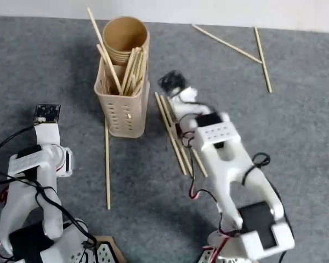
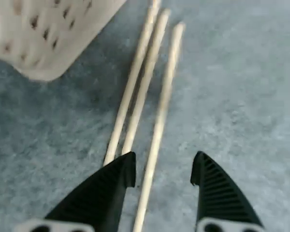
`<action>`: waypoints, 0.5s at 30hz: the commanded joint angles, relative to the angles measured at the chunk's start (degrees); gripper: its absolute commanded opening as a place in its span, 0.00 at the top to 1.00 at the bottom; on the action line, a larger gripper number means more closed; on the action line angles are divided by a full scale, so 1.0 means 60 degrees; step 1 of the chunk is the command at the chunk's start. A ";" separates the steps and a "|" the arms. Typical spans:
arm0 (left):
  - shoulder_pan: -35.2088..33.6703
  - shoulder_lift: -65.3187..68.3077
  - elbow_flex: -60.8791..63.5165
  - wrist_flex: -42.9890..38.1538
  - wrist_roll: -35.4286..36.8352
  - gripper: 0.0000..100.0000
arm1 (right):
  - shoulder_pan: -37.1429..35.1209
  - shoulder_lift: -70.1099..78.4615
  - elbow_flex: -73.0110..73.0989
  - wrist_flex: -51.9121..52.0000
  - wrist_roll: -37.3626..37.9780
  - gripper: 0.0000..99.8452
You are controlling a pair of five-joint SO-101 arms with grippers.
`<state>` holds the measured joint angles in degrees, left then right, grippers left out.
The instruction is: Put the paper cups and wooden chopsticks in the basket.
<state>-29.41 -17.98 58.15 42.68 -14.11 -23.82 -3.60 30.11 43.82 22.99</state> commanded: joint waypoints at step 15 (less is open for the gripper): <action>0.0125 0.0007 0.0022 -0.0161 0.0088 0.78 | 0.0081 0.1663 -0.0007 -0.0696 0.0132 0.80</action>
<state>-29.41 -17.98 58.15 42.68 -14.11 -23.74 7.21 30.20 40.04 23.34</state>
